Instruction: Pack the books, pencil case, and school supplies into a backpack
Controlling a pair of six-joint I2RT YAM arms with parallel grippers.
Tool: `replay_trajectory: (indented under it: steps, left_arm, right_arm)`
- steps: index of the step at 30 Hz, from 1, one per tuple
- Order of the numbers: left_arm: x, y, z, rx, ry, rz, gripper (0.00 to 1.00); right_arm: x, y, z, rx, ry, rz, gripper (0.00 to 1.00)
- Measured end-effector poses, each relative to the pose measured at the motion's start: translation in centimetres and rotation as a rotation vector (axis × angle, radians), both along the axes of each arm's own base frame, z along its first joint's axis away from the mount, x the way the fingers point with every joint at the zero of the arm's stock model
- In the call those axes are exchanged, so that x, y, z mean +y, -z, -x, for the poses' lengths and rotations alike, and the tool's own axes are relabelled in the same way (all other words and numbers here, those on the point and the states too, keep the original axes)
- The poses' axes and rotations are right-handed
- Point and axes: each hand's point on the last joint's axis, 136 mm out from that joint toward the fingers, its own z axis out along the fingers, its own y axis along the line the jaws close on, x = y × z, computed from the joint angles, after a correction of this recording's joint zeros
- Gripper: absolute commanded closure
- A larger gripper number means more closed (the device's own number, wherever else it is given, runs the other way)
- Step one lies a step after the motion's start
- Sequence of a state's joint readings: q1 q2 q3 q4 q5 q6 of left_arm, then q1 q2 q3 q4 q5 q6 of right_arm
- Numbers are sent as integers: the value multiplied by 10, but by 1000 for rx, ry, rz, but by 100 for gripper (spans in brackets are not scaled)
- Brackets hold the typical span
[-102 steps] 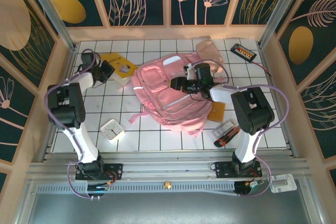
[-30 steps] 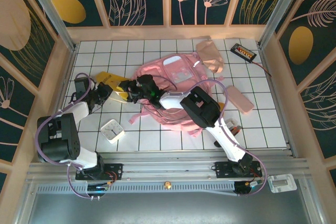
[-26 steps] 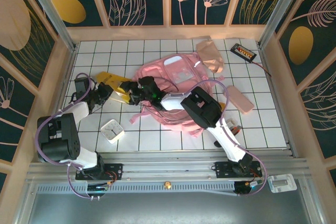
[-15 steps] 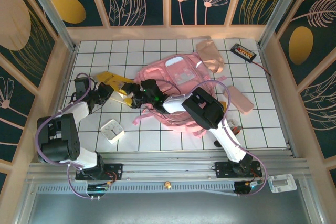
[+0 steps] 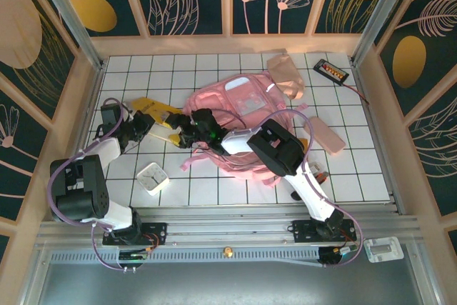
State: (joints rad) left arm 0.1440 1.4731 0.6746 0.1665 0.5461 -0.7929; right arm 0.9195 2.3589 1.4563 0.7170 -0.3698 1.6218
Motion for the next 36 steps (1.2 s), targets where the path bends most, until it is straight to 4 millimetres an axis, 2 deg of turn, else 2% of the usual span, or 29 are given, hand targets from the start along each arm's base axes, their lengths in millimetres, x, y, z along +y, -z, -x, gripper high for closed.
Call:
replay_trajectory:
  steps: [7,11,18,23,24,27,28,30,31,33,34,36]
  left_arm:
    - [0,1,1,9,0,1,100]
    - [-1,4,3,10,3,4,100]
    - [-4,17,16,36,7,17,100]
    - [-5,13,18,16,11,18,100]
    - [-5,12,18,13,11,18,100]
    - [-5,11,18,11,11,17,100]
    - [-5,11,18,11,11,17,90]
    - [-5,6,20,4,11,11,60]
    - [-5,3,22,2,11,7,51]
    - [-1,-12,24,-22,6,-22,37]
    - [2,-21,24,-40,-1,-41,33]
    - [12,-50,21,-104,-23,-103,25]
  right_arm:
    - [0,-1,-2,-1,5,-2,31]
    - [-1,-3,-6,3,12,1,37]
    - [-3,-3,-32,11,58,13,69]
    - [-3,2,-36,6,66,28,96]
    - [-3,2,-36,7,67,28,100]
    - [-4,3,-36,-2,64,33,100]
    - [-4,3,-36,-4,63,34,100]
    - [0,2,-37,-14,44,48,100]
    - [4,1,-39,-23,31,55,100]
    - [18,-7,-49,-71,-17,56,100]
    - [23,-10,-53,-98,-40,61,100]
    - [32,-19,-59,-168,-89,85,100]
